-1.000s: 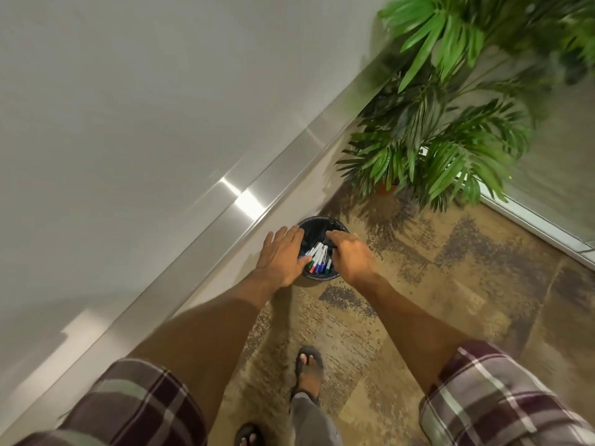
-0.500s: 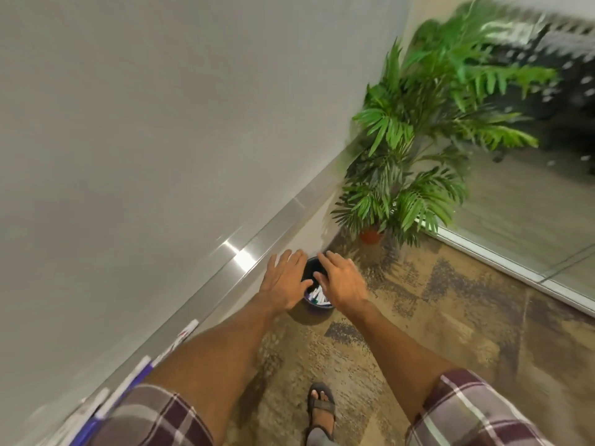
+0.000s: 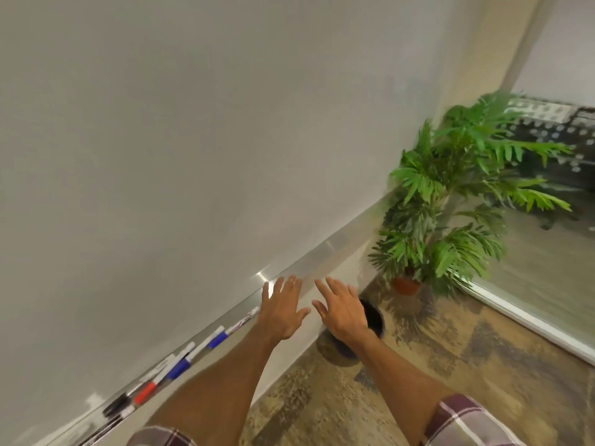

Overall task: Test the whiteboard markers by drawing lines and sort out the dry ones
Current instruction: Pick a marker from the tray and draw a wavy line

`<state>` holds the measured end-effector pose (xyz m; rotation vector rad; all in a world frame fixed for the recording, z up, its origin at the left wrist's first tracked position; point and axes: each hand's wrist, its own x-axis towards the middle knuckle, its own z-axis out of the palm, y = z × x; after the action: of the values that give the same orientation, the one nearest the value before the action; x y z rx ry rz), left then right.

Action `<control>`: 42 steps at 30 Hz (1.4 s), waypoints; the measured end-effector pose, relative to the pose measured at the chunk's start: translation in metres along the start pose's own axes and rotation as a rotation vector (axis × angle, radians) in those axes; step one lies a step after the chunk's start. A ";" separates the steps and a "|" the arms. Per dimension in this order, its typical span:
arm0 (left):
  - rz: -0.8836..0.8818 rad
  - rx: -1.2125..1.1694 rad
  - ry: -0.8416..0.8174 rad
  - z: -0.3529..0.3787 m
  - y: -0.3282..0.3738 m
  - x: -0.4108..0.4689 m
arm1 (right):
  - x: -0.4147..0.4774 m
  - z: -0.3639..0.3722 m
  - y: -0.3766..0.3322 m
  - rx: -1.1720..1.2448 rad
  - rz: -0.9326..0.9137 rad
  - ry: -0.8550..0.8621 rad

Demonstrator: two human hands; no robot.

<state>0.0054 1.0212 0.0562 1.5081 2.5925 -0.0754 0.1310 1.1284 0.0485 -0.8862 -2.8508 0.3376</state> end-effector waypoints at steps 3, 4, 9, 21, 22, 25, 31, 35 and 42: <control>-0.097 -0.028 0.015 -0.001 -0.008 -0.020 | 0.000 0.000 -0.012 -0.007 -0.090 0.003; -0.129 -0.038 0.016 -0.001 -0.011 -0.027 | 0.001 0.000 -0.016 -0.009 -0.130 0.010; -0.283 -0.108 0.043 0.007 -0.022 -0.078 | -0.012 0.007 -0.043 -0.014 -0.307 -0.002; -0.709 -0.162 0.049 0.028 -0.047 -0.232 | -0.075 0.030 -0.141 -0.016 -0.672 -0.177; -0.738 -0.163 0.059 0.030 -0.050 -0.245 | -0.083 0.031 -0.152 -0.020 -0.694 -0.197; -0.825 -0.173 0.060 0.035 -0.057 -0.283 | -0.103 0.036 -0.184 -0.045 -0.759 -0.254; -0.982 -0.211 0.043 0.053 -0.081 -0.368 | -0.147 0.046 -0.258 -0.045 -0.900 -0.306; -1.067 -0.219 0.040 0.062 -0.103 -0.433 | -0.186 0.055 -0.316 -0.010 -0.976 -0.327; -1.155 -0.228 0.050 0.069 -0.152 -0.544 | -0.251 0.067 -0.418 0.050 -1.055 -0.309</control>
<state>0.1449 0.4698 0.0638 -0.1791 2.9752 0.1352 0.0967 0.6377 0.0739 0.7685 -3.0555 0.4033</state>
